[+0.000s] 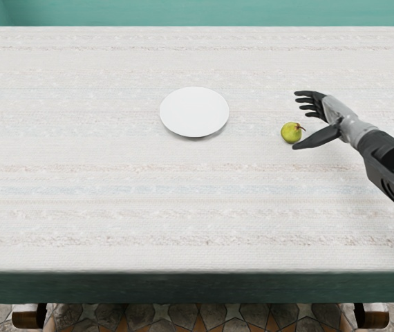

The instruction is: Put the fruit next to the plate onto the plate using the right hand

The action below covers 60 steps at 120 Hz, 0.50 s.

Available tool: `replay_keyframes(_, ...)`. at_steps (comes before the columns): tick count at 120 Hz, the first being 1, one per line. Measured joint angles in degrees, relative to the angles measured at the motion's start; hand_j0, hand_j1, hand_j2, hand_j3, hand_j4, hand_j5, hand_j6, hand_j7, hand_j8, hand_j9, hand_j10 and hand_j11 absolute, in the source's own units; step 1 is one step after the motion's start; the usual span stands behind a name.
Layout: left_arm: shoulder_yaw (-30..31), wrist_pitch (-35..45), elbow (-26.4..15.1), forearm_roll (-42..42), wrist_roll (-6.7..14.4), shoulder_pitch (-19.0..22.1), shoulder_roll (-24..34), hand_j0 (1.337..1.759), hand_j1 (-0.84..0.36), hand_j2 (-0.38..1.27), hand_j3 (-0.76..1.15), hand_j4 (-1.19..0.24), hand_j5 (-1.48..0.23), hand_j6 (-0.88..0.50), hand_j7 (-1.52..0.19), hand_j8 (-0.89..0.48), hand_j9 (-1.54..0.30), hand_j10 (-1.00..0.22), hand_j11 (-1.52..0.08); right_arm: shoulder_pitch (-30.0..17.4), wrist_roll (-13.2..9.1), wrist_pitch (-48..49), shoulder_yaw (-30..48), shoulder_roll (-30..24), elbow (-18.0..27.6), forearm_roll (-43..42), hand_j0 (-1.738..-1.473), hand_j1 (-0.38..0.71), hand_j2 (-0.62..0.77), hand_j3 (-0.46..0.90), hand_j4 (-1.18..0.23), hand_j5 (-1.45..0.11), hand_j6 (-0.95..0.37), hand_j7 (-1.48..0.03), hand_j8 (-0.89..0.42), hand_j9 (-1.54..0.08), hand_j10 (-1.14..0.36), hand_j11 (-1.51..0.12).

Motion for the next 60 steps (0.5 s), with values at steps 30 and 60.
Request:
replay_keyframes(30,0.0,0.01,0.0,0.0,0.0,0.0,0.0,1.658,0.35,0.0,0.0,0.0,0.0,0.0,0.0,0.0,0.0,0.0,0.0,-0.31,3.37,-0.28,-0.67,1.39,-0.23,-0.18,-1.658,-0.02,-0.05,0.0,-0.28,-0.36,-0.28,-0.36,-0.28,-0.36,-0.28,-0.36)
replay_keyframes(60,0.0,-0.01,0.0,0.0,0.0,0.0,0.0,1.658,0.35,0.0,0.0,0.0,0.0,0.0,0.0,0.0,0.0,0.0,0.0,-0.49,4.56,-0.64,-2.26,4.12,-3.1,-0.32,-1.658,0.01,-0.06,0.0,-0.32,-0.39,-0.31,-0.4,-0.32,-0.39,-0.29,-0.4)
